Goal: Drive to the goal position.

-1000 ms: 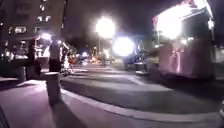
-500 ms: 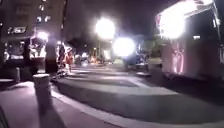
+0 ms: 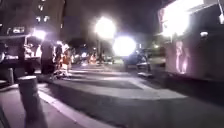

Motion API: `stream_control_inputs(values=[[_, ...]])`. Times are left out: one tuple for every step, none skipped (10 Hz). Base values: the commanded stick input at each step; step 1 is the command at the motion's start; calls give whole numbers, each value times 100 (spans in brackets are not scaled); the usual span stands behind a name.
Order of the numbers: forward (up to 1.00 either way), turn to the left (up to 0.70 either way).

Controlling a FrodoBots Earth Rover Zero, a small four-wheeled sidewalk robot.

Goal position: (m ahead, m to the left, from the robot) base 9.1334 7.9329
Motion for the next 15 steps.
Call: stream_control_inputs(values=[[45, 0], [45, 0], [45, 0], [45, 0], [45, 0], [45, 0], [45, 0], [45, 0], [45, 0], [45, 0], [45, 0], [45, 8], [45, 21], [45, 27], [45, 25]])
